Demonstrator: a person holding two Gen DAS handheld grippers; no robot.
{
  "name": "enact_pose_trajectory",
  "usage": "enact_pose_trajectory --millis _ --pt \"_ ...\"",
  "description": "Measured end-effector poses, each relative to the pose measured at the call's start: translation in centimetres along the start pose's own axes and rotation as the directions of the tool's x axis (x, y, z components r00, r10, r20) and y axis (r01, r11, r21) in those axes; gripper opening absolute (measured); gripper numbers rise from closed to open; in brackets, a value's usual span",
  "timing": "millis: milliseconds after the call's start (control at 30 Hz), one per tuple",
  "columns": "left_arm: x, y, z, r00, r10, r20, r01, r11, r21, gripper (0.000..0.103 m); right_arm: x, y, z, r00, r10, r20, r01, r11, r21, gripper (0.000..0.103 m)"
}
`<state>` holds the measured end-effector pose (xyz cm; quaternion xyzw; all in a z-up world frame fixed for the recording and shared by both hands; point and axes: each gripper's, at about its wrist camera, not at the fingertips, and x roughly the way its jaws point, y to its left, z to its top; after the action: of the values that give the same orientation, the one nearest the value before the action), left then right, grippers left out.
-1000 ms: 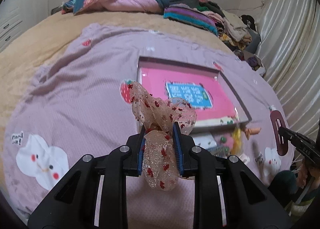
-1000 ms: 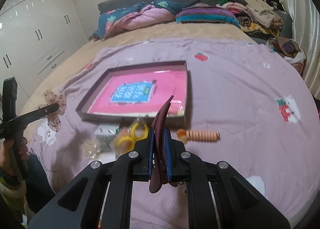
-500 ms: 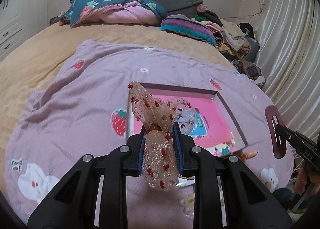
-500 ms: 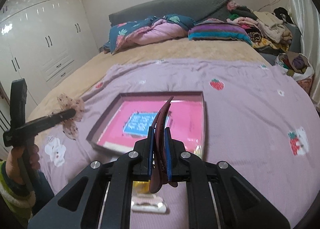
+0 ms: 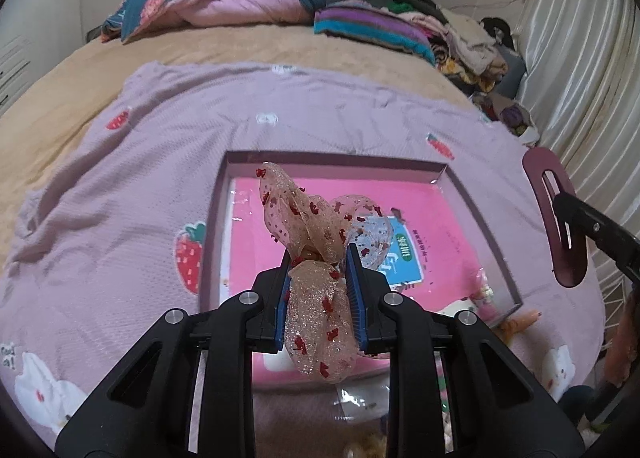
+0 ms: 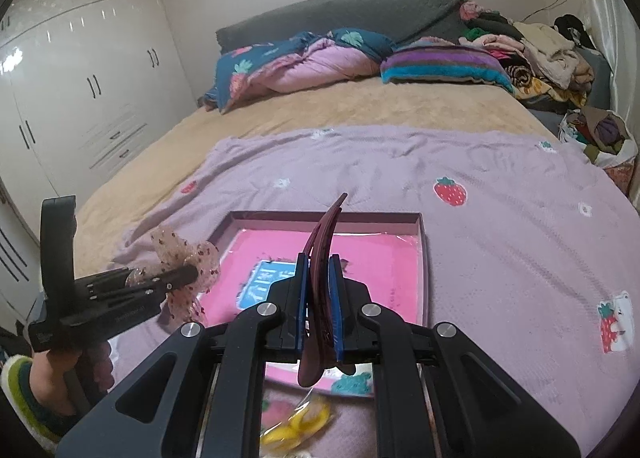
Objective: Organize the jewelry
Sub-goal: 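Carry the red clip and pink bow into the box and release both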
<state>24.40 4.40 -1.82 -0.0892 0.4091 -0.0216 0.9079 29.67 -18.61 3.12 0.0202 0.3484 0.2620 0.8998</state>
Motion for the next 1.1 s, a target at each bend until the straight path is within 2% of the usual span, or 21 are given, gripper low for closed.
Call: enact_pose_trajectory --millis 267,500,700,767,867,1000,1033,1100 --pt "4.4 -0.4 -0.5 0.997 0.005 -0.076 -0.005 1.0 0.007 0.017 4.6 -2.1 -1.5 0.997 -0.022 -0.077 0.024 0.999 0.027 0.01" --pt "6.1 0.0 -1.0 0.994 0.017 -0.109 -0.017 1.0 -0.004 0.017 6.9 -3.4 -3.2 0.989 -0.017 -0.144 0.023 0.999 0.042 0.01" --pt "6.4 0.6 -1.7 0.991 0.036 -0.126 -0.038 0.999 -0.017 0.03 8.6 -3.9 -4.4 0.981 -0.023 -0.192 0.033 0.998 0.049 0.01" --pt "6.2 0.9 -1.9 0.991 0.036 -0.128 -0.04 0.999 -0.034 0.038 8.9 -4.0 -4.7 0.979 -0.032 -0.2 0.042 0.998 0.047 0.01" --pt "5.4 1.2 -2.1 0.992 0.039 -0.122 -0.045 0.998 -0.051 0.055 9.4 -4.3 -5.2 0.974 -0.027 -0.225 0.041 0.997 0.059 0.01" --pt "4.5 1.1 -2.0 0.992 0.065 -0.106 -0.07 0.996 -0.045 0.066 9.7 -4.4 -5.6 0.97 -0.012 -0.244 0.032 0.996 0.078 0.011" --pt "4.2 1.1 -1.9 0.993 0.066 -0.101 -0.071 0.996 -0.047 0.07 9.7 -4.4 -5.6 0.969 -0.007 -0.245 0.028 0.996 0.083 0.012" --pt "3.7 1.0 -1.7 0.993 0.072 -0.094 -0.077 0.996 -0.047 0.077 9.6 -4.5 -5.6 0.97 -0.008 -0.244 0.03 0.996 0.087 0.026"
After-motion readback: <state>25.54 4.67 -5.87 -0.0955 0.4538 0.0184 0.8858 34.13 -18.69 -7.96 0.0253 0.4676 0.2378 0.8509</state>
